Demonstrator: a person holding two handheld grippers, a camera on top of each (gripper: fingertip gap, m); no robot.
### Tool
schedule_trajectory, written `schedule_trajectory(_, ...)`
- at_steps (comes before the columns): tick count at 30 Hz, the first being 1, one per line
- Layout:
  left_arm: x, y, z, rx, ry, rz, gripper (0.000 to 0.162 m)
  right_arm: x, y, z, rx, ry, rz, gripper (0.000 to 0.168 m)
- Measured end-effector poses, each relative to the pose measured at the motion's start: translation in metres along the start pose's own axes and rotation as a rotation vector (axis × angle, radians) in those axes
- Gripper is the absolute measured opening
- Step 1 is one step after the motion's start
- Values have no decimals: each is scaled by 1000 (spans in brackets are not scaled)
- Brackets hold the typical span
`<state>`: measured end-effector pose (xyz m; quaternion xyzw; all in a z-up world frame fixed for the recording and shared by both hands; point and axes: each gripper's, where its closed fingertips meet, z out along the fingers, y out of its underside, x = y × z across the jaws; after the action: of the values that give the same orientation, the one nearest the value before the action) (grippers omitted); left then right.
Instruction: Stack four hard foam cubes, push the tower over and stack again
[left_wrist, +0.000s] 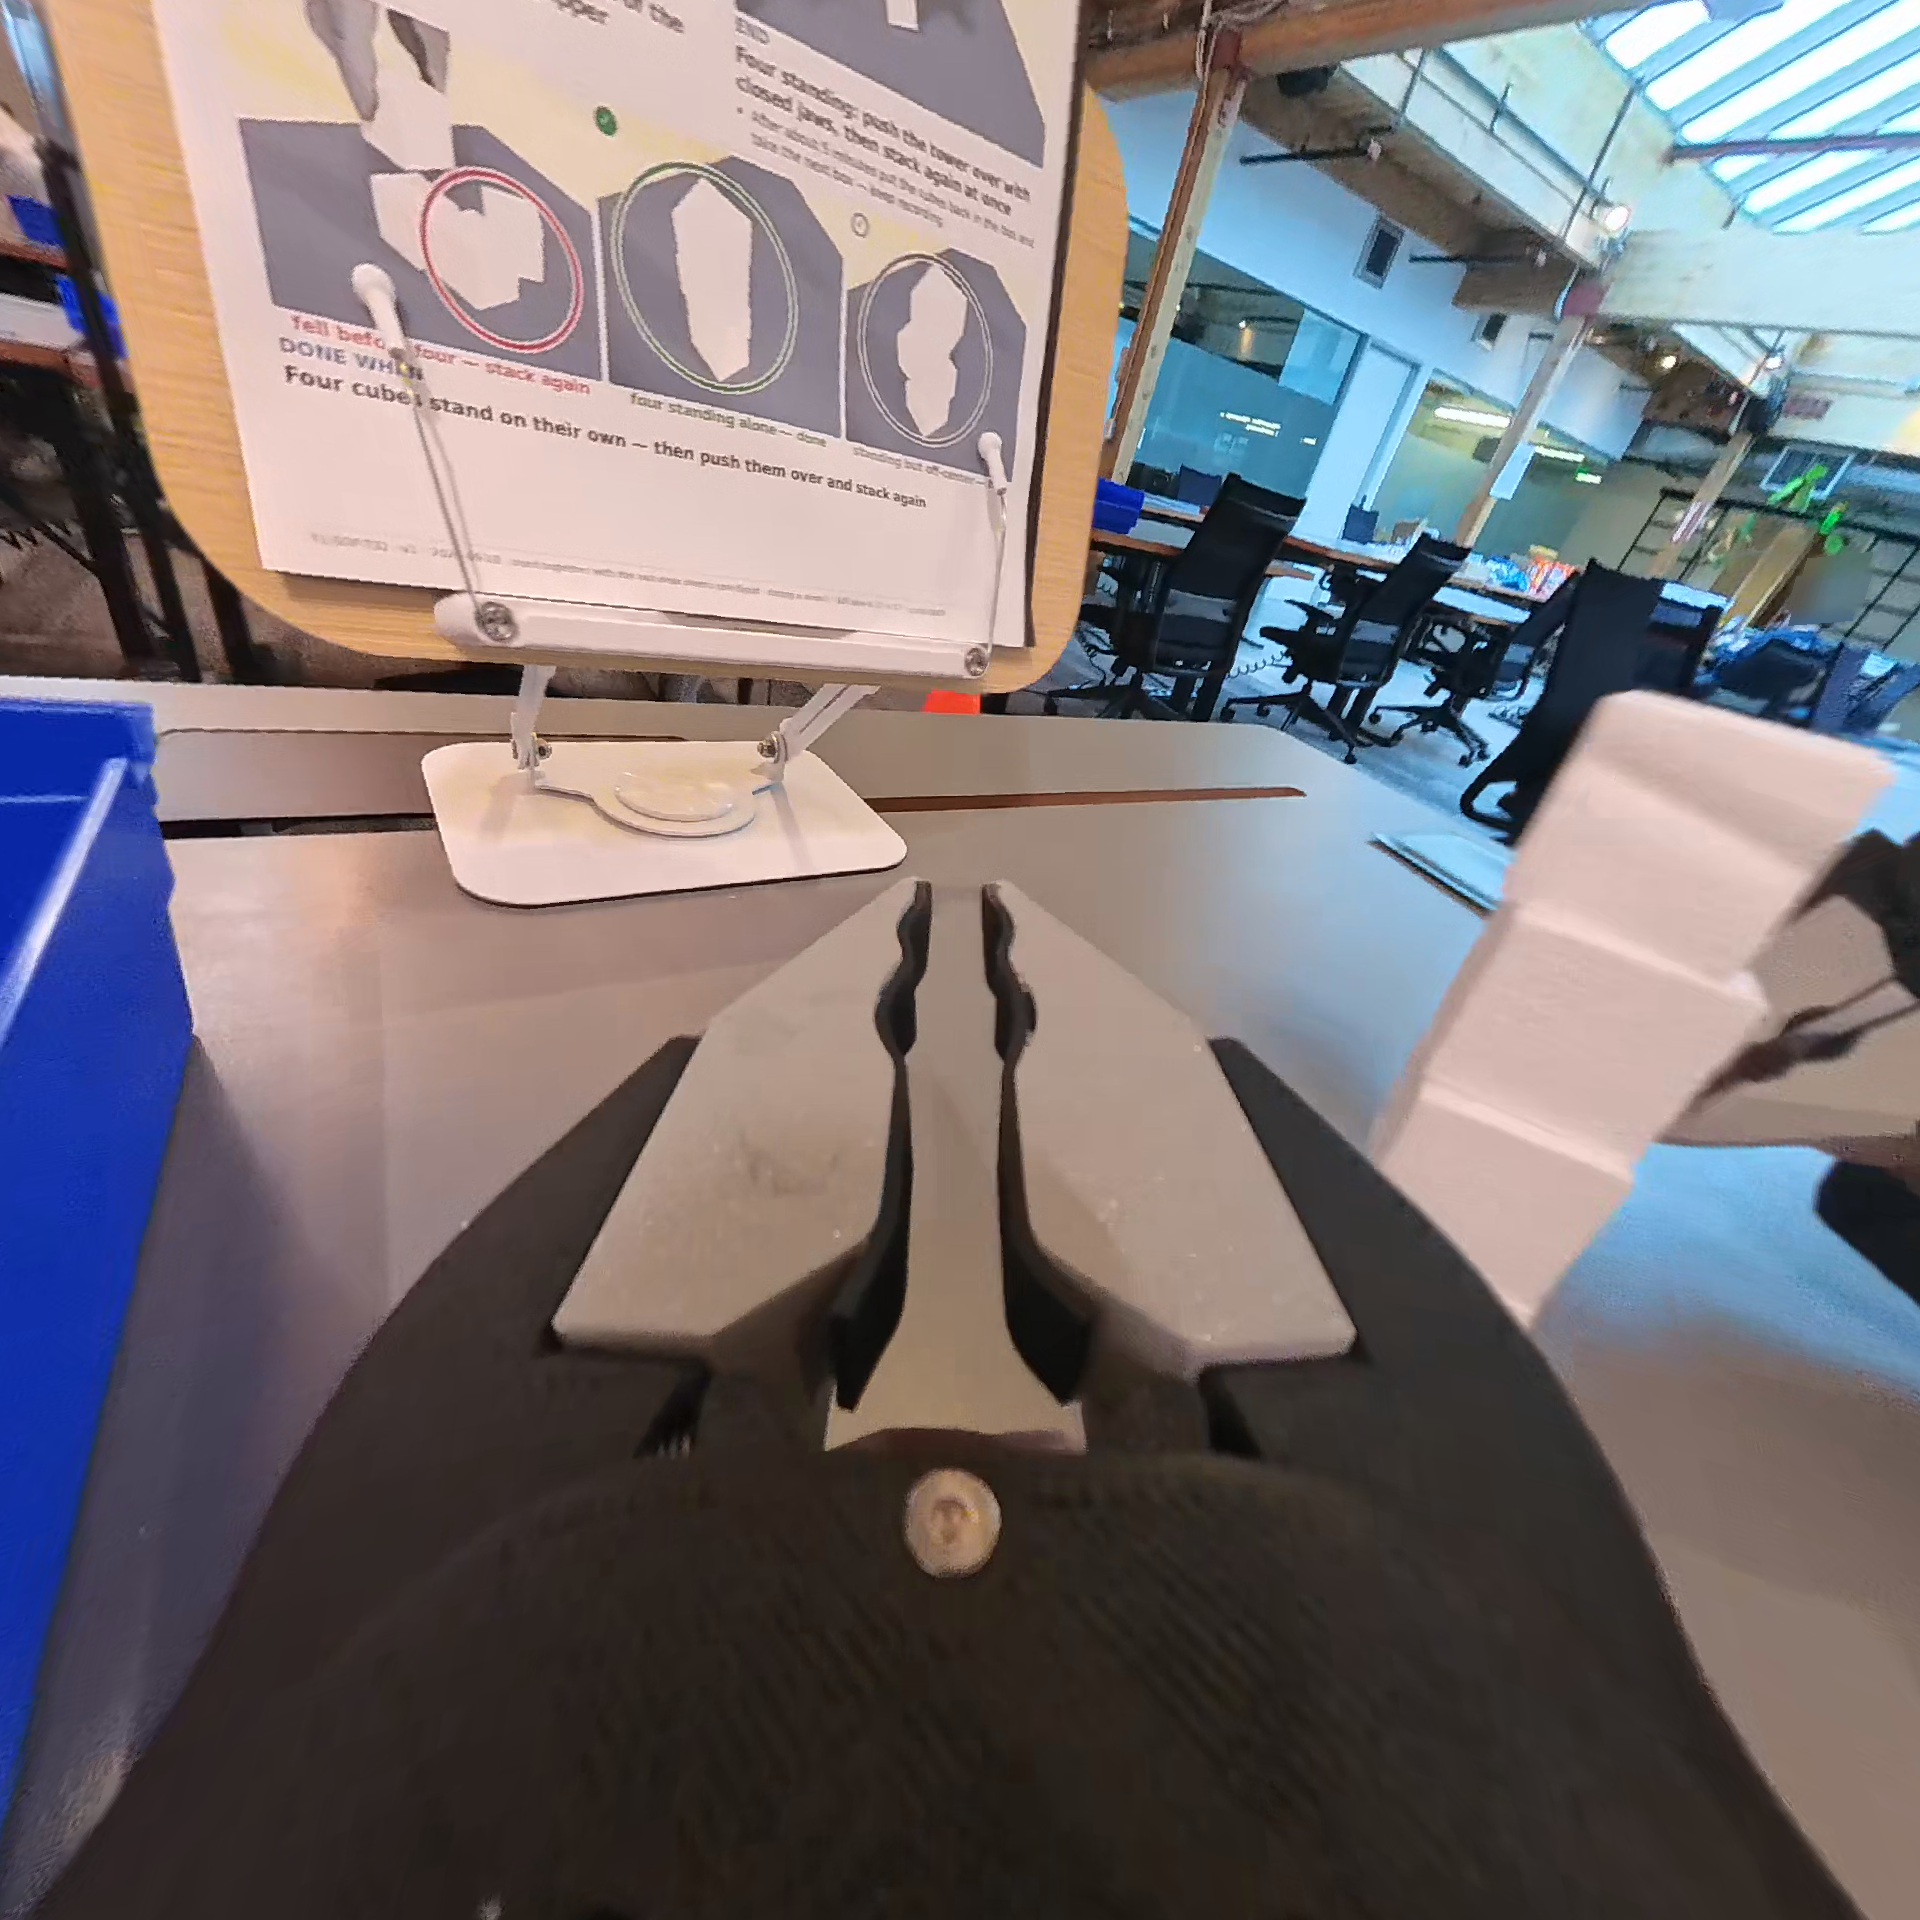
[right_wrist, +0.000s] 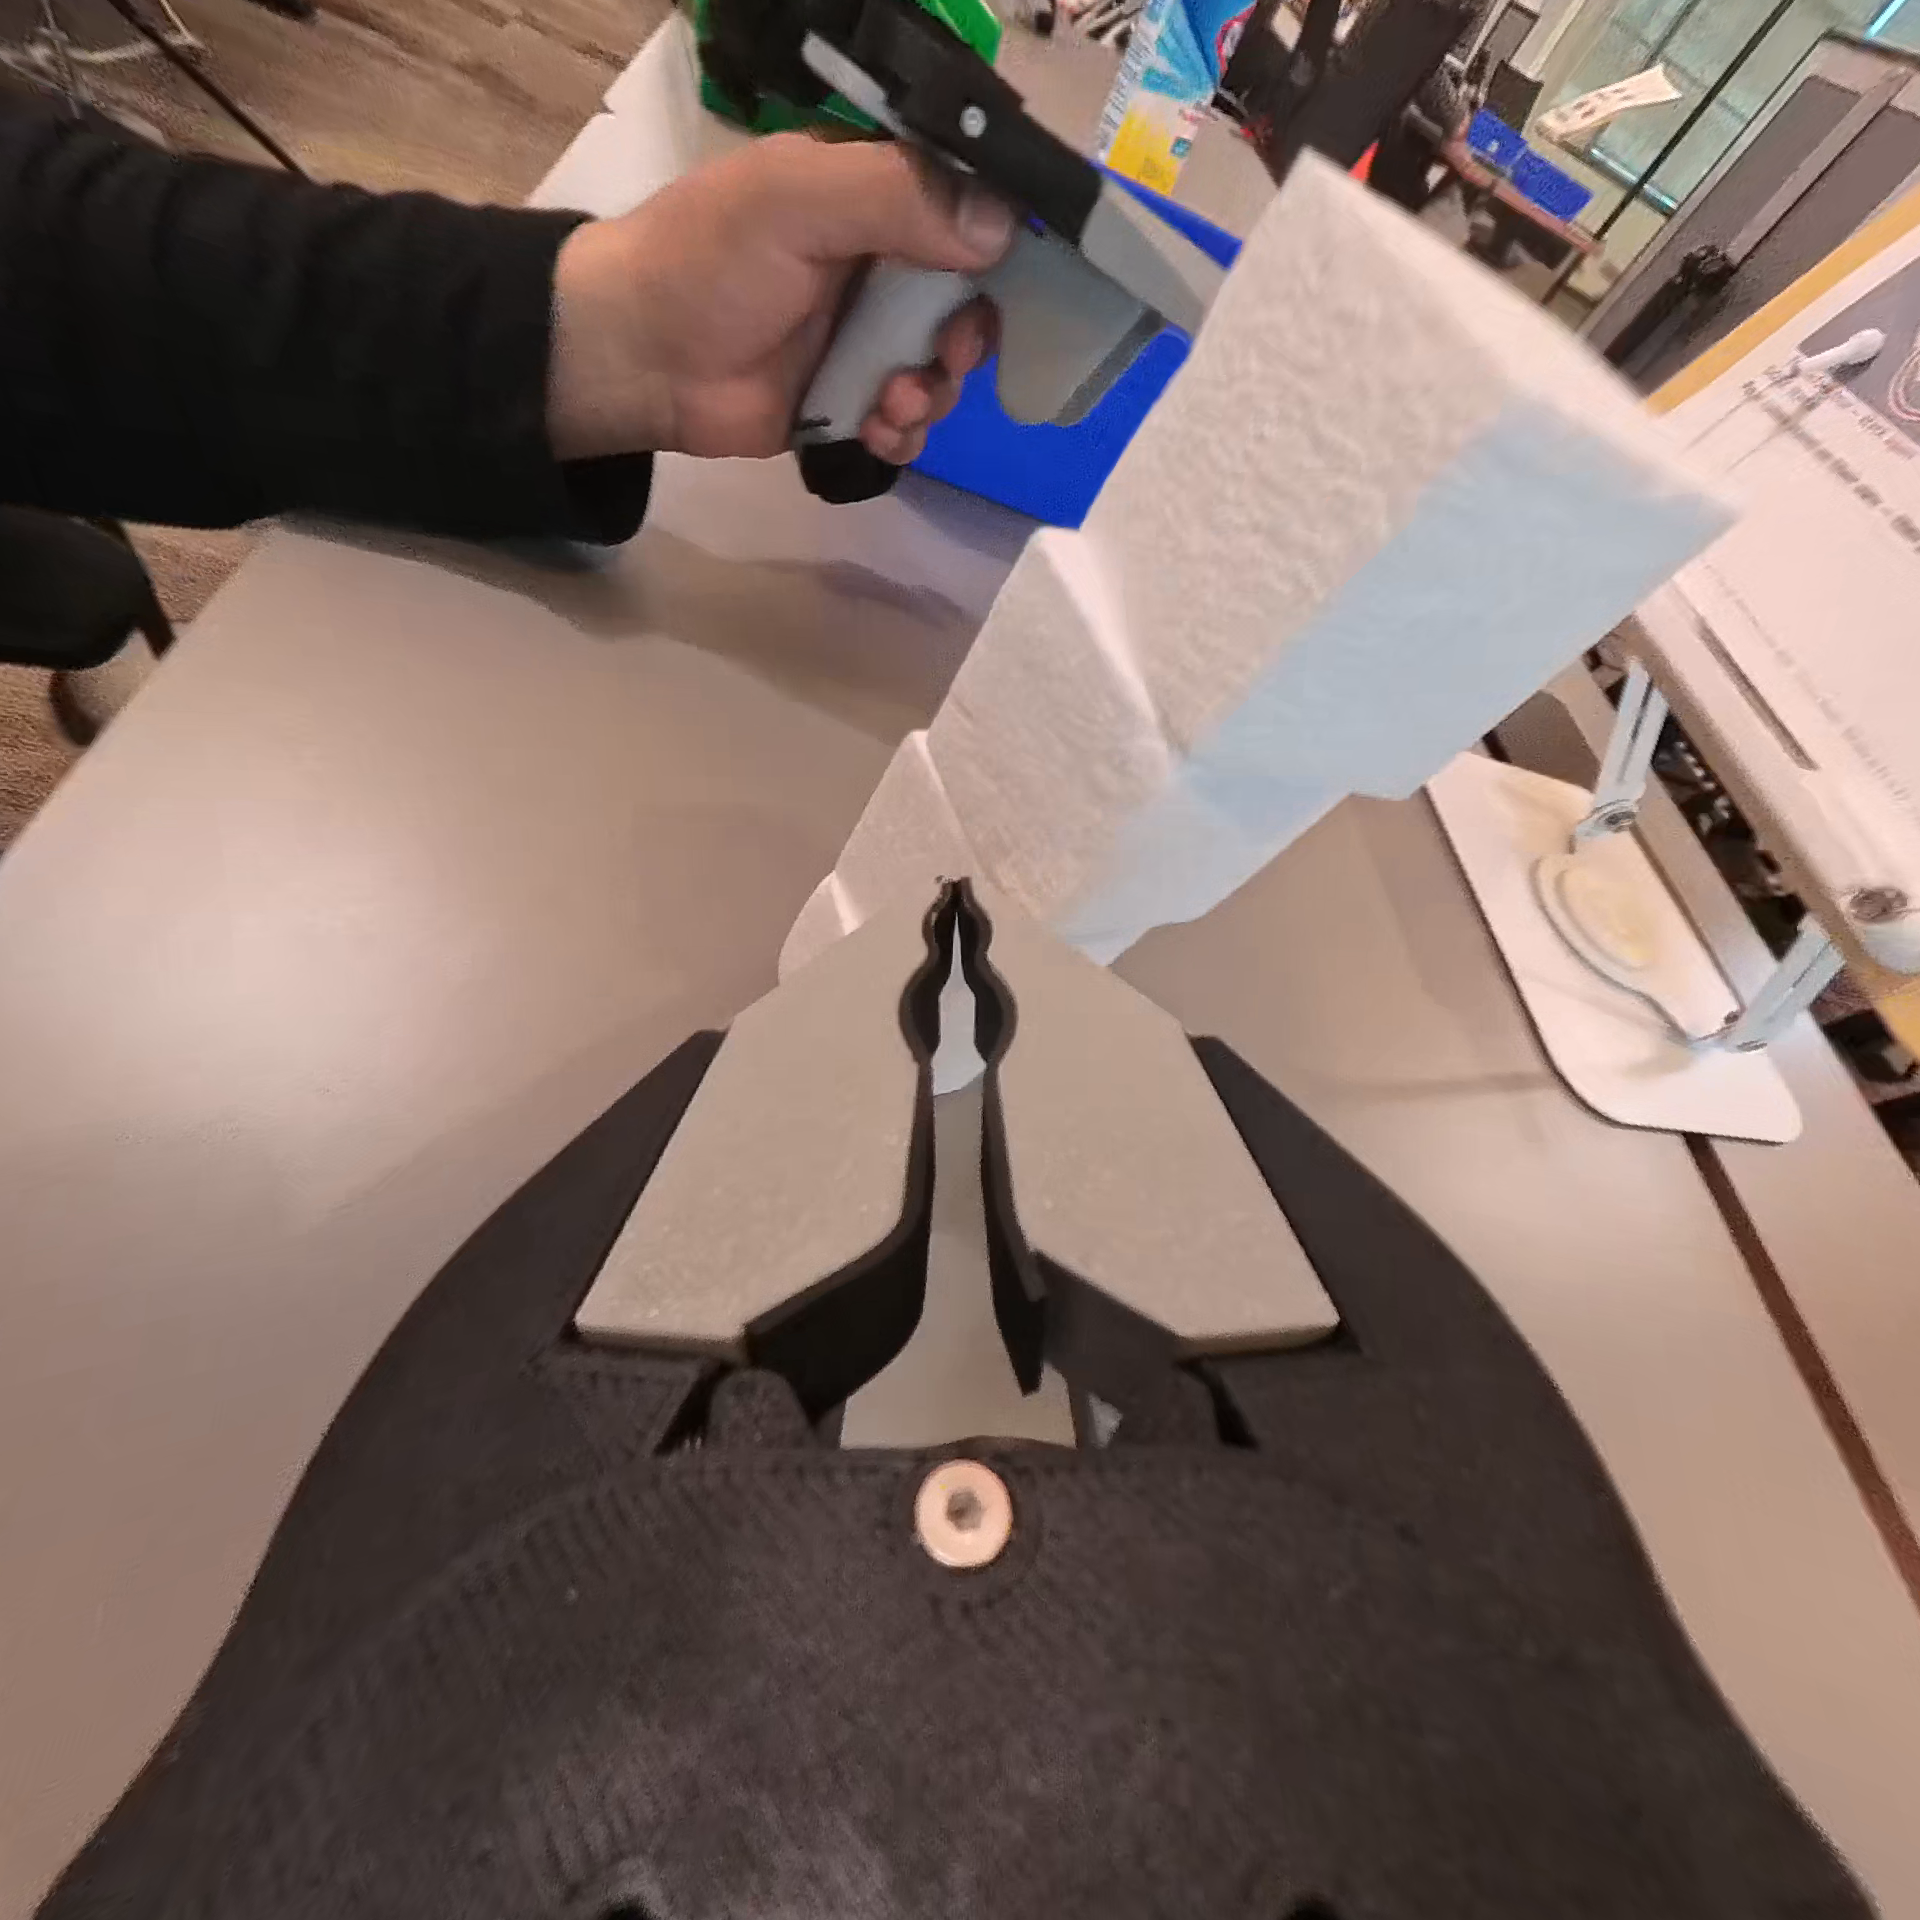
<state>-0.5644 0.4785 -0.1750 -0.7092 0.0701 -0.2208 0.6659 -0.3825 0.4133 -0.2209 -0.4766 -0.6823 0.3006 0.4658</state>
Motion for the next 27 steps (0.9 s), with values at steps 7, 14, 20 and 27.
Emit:
schedule_trajectory(7,-10,-1,-3,15,16,-106,9,35,-11,33,-38,28,-6,0)
schedule_trajectory(14,-10,1,-2,1,6,-86,10,39,0,31,-2,128,38,0)
schedule_trajectory(20,-9,11,4,-44,6,-79,12,39,30,13,-16,237,112,0)
schedule_trajectory(27,-16,24,9,-93,-31,-85,16,54,48,-3,-44,390,130,3)
